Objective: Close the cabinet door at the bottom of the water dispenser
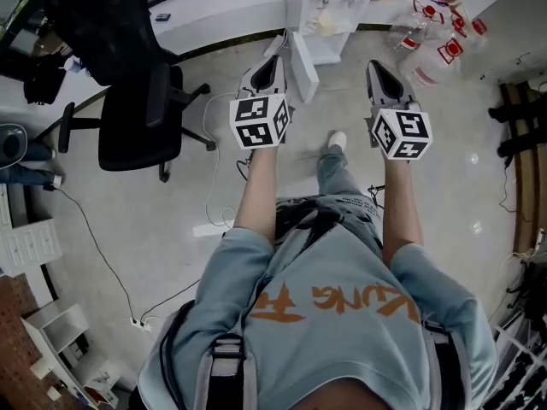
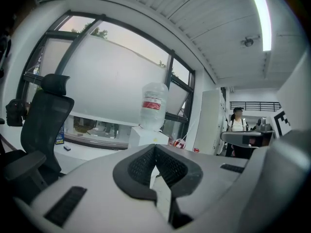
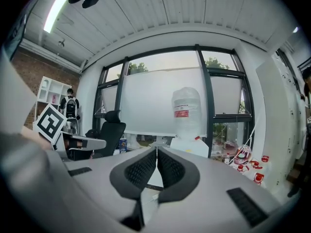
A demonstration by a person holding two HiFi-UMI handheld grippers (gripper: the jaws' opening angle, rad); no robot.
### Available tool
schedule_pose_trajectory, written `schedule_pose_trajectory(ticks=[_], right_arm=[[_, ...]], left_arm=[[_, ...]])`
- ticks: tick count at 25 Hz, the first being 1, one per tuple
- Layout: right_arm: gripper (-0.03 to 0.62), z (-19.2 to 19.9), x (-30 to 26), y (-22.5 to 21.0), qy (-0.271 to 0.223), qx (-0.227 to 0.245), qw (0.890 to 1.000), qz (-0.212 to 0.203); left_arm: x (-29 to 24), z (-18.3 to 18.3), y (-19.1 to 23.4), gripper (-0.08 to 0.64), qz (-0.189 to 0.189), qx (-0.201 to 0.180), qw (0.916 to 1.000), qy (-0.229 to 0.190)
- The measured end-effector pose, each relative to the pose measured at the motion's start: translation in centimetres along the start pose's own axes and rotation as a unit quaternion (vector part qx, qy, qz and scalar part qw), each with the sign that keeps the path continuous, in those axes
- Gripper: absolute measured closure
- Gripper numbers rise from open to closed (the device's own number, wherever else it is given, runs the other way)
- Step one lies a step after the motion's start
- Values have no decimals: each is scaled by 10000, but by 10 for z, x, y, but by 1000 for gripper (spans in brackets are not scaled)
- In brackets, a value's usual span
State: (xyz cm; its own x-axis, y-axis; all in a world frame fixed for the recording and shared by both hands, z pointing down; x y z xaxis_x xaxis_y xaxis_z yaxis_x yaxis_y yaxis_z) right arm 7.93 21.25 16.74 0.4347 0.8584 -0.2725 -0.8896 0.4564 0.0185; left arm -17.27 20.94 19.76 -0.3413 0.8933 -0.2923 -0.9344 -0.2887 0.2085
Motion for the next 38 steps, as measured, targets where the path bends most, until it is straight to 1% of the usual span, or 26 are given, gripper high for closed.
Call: schedule_pose_trajectory(ticks=[4,7,11,15,18,20,23,26,29,33,36,38], right_arm=[[563,-4,-40,-47,99,-166,9997,-124],[563,-7,-70,-79,189,-161,9993,-296],[563,-9,-117,-133,287,-242,9984,-418],[563,2,-162,-188,407,-390,9966,-599],[563,18,-189,-211,529,-609,9941,-722],[563,25,-206,-210,658,-632,9921,-866],[563,31,-234,-198,834,-608,9880,-1149],[563,49,-255,-190,1006,-628,9843,-1304],[561,82,-276,-182,1246,-647,9800,-1412],[561,135,-301,-173,1795,-516,9697,-1575],[561,166,-307,-165,2112,-383,9606,-1763],[561,184,-314,-160,2257,-272,9553,-1888]], left_arm=[[-57,-1,-10,540,-42,6,9997,253],[-99,4,-16,540,-146,87,9985,514],[-165,-4,-25,540,-249,71,9968,754],[-224,-10,-46,540,-242,19,9963,827],[-246,-8,-55,540,-298,-33,9950,949],[-251,-4,-49,540,-391,26,9936,1057],[-255,5,-31,540,-607,226,9904,1220],[-262,27,-18,540,-742,477,9863,1397],[-270,58,-4,540,-894,744,9808,1568],[-280,103,11,540,-1041,1079,9718,1818],[-279,131,15,540,-1119,1207,9669,1948],[-283,146,18,540,-1127,1244,9655,1991]])
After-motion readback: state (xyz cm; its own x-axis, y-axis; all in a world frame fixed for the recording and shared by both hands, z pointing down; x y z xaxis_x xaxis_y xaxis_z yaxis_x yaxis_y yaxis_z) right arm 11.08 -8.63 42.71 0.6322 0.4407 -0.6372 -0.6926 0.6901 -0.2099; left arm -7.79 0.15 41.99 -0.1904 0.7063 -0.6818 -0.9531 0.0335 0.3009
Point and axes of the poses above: the fingertips, and each gripper's own axes: x backward along the fingers, y to its left, z out of its underside, the point moved 8 cm from there along x, backward along the fingers, and after that the axes turned 7 degrees about y, right-handed, at the moved point
